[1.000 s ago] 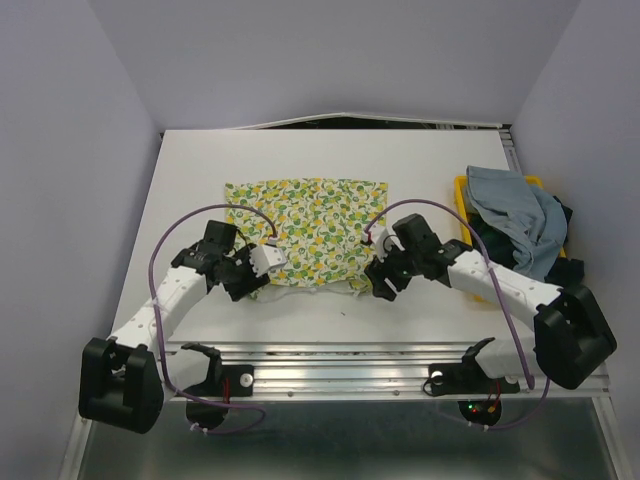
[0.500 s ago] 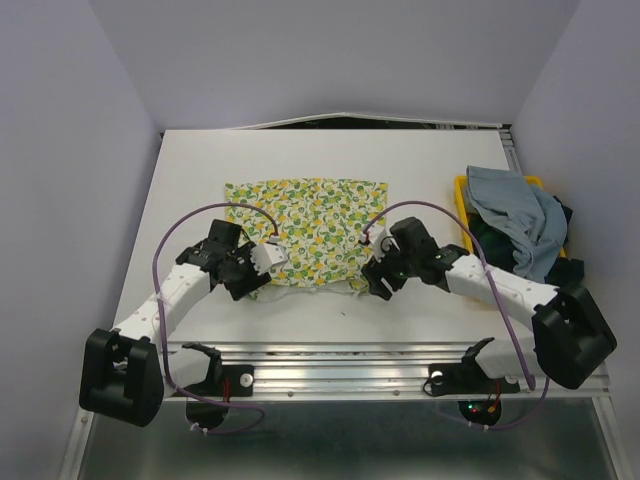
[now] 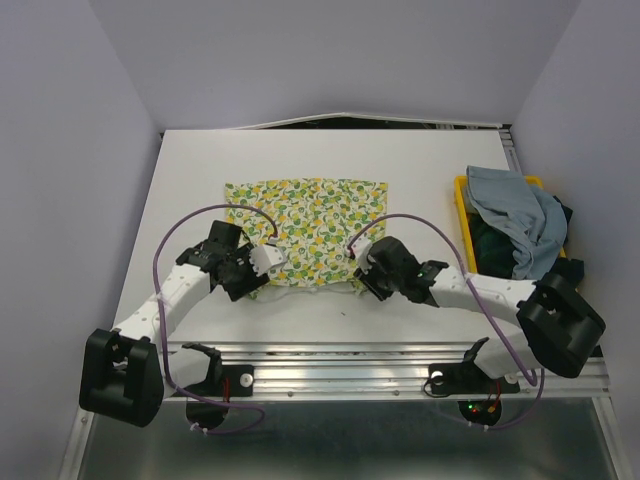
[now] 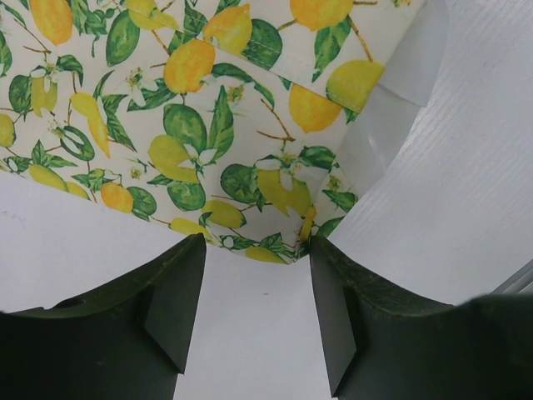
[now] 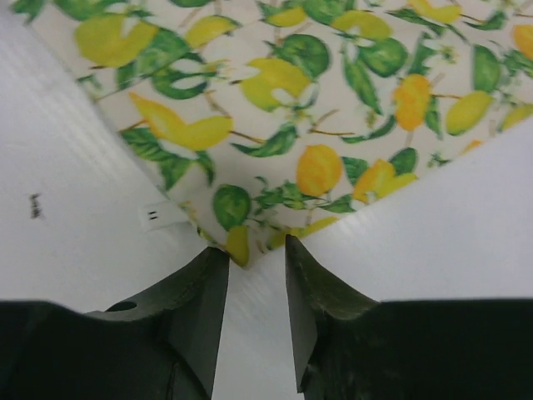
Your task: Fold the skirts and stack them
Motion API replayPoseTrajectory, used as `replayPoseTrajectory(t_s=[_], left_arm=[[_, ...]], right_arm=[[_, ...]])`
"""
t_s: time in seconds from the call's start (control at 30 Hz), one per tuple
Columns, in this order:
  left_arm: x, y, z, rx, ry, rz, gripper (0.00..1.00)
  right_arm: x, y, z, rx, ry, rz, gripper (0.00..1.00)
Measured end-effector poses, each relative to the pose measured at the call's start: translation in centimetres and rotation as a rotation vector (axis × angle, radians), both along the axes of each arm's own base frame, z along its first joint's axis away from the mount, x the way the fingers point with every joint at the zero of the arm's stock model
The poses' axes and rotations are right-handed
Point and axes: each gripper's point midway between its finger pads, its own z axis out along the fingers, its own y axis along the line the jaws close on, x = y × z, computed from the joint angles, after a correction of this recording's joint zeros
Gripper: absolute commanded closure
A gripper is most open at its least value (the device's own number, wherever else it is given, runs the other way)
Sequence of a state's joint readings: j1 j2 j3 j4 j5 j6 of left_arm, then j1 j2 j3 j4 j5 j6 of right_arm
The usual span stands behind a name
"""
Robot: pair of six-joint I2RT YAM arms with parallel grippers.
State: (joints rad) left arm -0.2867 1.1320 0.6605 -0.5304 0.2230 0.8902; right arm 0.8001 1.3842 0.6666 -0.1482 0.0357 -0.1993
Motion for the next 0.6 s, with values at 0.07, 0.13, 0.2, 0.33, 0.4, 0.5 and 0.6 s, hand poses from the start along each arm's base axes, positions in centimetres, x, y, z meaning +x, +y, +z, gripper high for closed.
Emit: replayPoseTrajectory(t_s=[0.07,0.13,0.2,0.33,0.4,0.5,0.6], left_arm=[[0.1,0.1,-0.2,0.003,-0.004,0.007,0.38],[0.0,0.2,-0.5,0.004,-0.005,0.015,0.39],[0.1,0.2,-0.7,0.0,-0.01,0.026,0.39],[1.1,-0.2,-0.3,-0.025,-0.049,0.057,0.34],[1.7,-0.4,0.1,-0.04,-0.077,0.069,0.31],[2.0,-0.7,0.7,-0.062,-0.108,0.07,0.27],[1.9,-1.2,1.3,-0.085,-0.124,0.043,0.26]], right_arm=[[1.1,-0.9,0.2,-0.032,-0.051,-0.061,0.72],[2.4,-1.7,0.8,-0.052,-0.111,-0.123,0.77],[3.1,-2.2,1.2,-0.064,-0.145,-0.161,0.83],[3.8,-3.1,1.5,-0.089,-0.184,-0.213,0.95],[4.0,-3.2,1.7,-0.094,-0.192,-0.228,0.99],[4.3,-3.2,2.0,-0.09,-0.202,-0.243,0.99],[4.7,-2.7,2.4,-0.077,-0.205,-0.25,0.86]])
